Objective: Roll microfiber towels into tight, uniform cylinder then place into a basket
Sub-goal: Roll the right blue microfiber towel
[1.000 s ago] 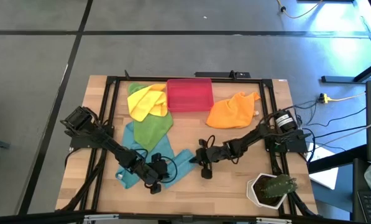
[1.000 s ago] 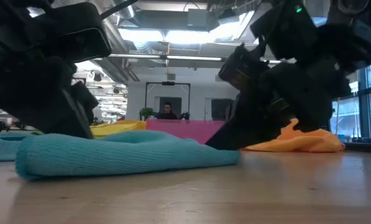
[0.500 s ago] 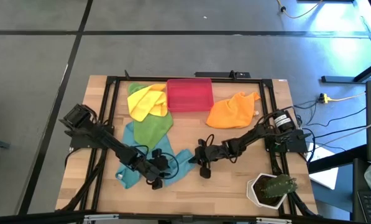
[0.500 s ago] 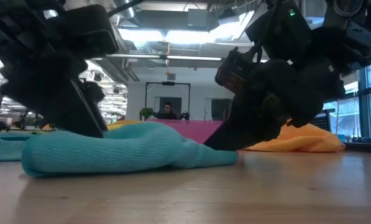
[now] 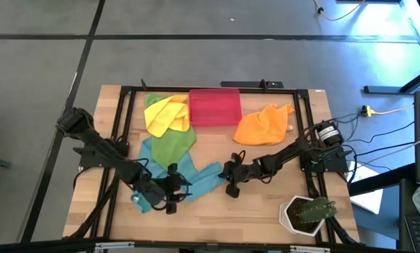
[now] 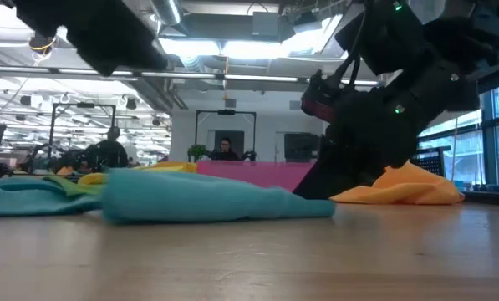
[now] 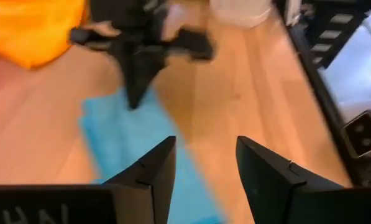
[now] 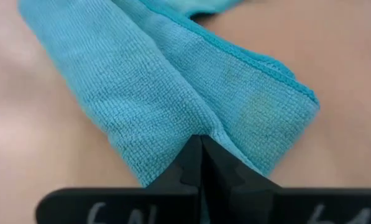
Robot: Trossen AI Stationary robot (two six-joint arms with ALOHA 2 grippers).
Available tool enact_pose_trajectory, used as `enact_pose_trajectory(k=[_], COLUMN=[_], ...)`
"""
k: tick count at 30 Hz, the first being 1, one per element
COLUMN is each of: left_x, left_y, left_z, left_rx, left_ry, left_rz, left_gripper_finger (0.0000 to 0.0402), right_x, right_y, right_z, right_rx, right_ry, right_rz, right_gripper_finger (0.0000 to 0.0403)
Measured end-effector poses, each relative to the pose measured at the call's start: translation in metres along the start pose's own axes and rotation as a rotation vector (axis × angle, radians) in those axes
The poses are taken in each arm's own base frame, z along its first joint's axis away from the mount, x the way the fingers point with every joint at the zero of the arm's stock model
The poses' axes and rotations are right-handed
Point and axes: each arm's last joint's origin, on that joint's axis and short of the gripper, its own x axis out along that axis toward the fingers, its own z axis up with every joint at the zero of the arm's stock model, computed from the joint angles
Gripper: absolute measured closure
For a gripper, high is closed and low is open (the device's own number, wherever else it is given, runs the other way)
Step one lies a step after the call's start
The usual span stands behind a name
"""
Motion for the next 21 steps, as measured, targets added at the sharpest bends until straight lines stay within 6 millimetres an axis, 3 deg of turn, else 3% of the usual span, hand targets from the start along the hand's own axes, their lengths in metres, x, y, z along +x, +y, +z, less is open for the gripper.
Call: enact_pose_trajectory(k=[10, 16, 21], left_x=[0.043, 0.076, 0.091], left_y=[-0.01, -0.018, -0.021], left_z=[-0.034, -0.035, -0.027], left_rx=[0.149, 0.362, 0.573], left_ry=[0.074, 0.132, 0.219], left_rz=[0.043, 0.103, 0.251], left_gripper_finger=[0.0246, 0.0246, 0.0246], right_x=[-0.019, -0.02, -0.021], right_y=[-0.009, -0.01, -0.009], right_z=[0.0, -0.001, 0.0], right_rx=[0.027, 0.045, 0.047], right_ry=[0.099, 0.119, 0.122], right_rz=[-0.134, -0.137, -0.123], right_gripper_finger=[0.0396, 0.0396, 0.0396])
